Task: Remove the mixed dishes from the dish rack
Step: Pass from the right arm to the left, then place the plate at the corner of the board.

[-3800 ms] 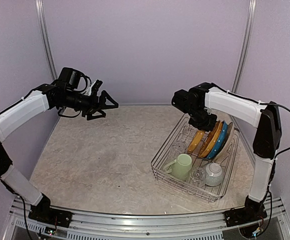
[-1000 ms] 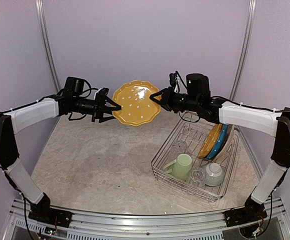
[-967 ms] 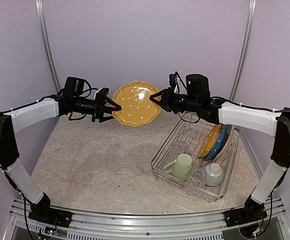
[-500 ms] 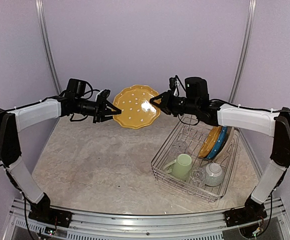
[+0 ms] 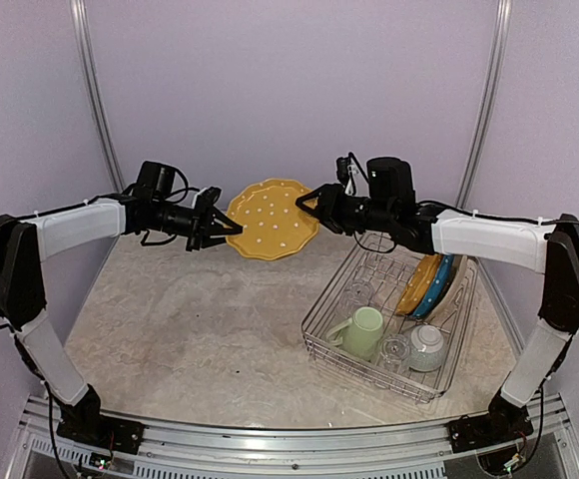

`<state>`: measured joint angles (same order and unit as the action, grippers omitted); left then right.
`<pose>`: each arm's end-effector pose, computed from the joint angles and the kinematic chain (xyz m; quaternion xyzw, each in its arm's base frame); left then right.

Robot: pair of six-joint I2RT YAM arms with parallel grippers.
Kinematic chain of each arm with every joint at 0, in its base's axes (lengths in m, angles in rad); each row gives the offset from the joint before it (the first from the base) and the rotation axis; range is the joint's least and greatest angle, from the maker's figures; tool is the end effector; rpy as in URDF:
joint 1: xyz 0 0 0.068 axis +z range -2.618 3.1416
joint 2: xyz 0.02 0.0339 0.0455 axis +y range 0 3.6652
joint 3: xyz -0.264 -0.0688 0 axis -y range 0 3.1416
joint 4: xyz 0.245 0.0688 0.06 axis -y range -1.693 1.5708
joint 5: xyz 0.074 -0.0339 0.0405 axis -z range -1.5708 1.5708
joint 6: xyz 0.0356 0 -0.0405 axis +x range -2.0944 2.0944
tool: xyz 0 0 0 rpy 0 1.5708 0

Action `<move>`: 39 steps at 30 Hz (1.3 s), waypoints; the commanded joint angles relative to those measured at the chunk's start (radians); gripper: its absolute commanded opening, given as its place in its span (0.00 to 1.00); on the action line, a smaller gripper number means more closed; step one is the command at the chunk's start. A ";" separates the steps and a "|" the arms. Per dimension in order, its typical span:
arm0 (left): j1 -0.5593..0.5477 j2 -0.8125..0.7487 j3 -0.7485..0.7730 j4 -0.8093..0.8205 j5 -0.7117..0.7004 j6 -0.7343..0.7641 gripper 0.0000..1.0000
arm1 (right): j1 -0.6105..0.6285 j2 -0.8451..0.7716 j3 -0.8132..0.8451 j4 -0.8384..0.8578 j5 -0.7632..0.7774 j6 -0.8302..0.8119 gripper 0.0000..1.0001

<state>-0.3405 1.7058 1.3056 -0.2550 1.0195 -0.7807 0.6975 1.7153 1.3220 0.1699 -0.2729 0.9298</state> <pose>0.3462 -0.1548 0.2785 0.0395 0.8112 -0.5758 0.0940 0.3103 0.2726 0.3123 0.0054 0.7789 0.5222 0.3473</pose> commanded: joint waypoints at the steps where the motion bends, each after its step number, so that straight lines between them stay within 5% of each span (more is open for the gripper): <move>1: 0.027 0.000 0.004 0.043 0.038 -0.033 0.00 | 0.007 -0.042 -0.015 0.047 0.009 -0.032 0.59; 5: 0.046 -0.005 0.000 0.043 0.028 -0.040 0.00 | -0.007 -0.048 -0.017 0.011 0.024 -0.037 0.91; 8: 0.072 -0.009 0.005 0.018 0.003 -0.033 0.00 | -0.021 -0.063 -0.005 -0.082 0.072 -0.068 0.99; 18: 0.239 0.040 0.064 -0.188 -0.147 0.020 0.00 | -0.030 -0.181 0.023 -0.375 0.262 -0.266 1.00; 29: 0.437 0.171 0.089 -0.195 -0.146 0.021 0.00 | -0.030 -0.387 -0.061 -0.462 0.417 -0.365 1.00; 39: 0.476 0.303 0.142 -0.197 -0.152 0.021 0.00 | -0.029 -0.466 -0.117 -0.491 0.490 -0.386 1.00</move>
<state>0.1440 1.9926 1.3918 -0.5095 0.7940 -0.7811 0.6720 1.2827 1.2385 -0.2886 0.1722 0.5632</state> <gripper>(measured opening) 0.157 0.997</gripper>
